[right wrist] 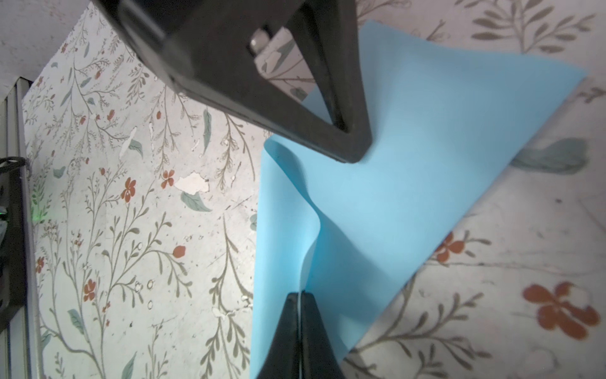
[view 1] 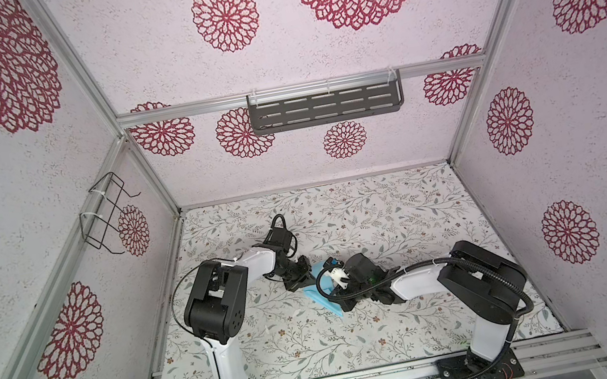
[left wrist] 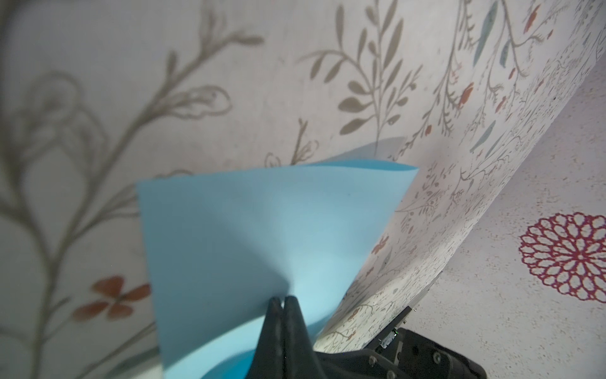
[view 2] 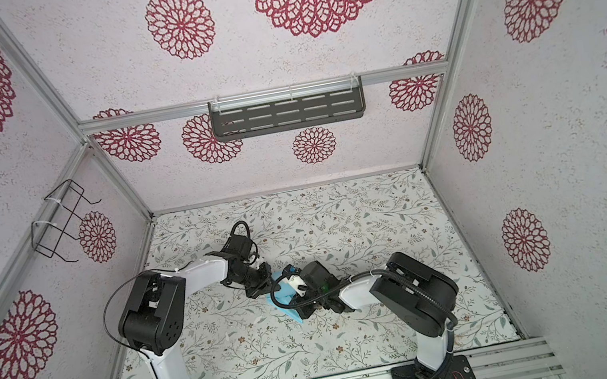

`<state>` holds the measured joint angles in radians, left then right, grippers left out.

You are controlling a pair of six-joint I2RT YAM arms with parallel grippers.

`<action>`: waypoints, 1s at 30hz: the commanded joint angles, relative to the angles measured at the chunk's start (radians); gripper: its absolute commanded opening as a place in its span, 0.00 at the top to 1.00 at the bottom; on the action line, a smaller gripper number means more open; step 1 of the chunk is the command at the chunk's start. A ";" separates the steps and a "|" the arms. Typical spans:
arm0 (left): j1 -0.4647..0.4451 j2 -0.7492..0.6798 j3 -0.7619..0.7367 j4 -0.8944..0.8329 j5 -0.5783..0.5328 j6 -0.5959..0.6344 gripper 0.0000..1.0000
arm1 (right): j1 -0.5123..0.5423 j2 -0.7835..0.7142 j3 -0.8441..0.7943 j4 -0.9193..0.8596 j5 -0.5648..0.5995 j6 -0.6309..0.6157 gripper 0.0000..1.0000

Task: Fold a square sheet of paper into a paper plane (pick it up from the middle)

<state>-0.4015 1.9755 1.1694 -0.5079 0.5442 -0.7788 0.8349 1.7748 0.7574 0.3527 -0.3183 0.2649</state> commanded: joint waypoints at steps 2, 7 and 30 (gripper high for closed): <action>-0.017 0.037 -0.036 -0.011 -0.066 -0.006 0.99 | -0.005 -0.006 0.032 0.005 -0.044 0.061 0.92; -0.017 0.039 -0.039 -0.008 -0.065 -0.008 0.99 | -0.005 0.001 0.039 0.009 -0.055 0.086 0.91; -0.017 0.024 -0.037 -0.002 -0.061 -0.022 0.99 | -0.008 0.032 0.065 -0.092 0.010 0.091 0.91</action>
<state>-0.4015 1.9751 1.1622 -0.4911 0.5514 -0.7944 0.8318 1.7996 0.8070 0.2924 -0.3389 0.3416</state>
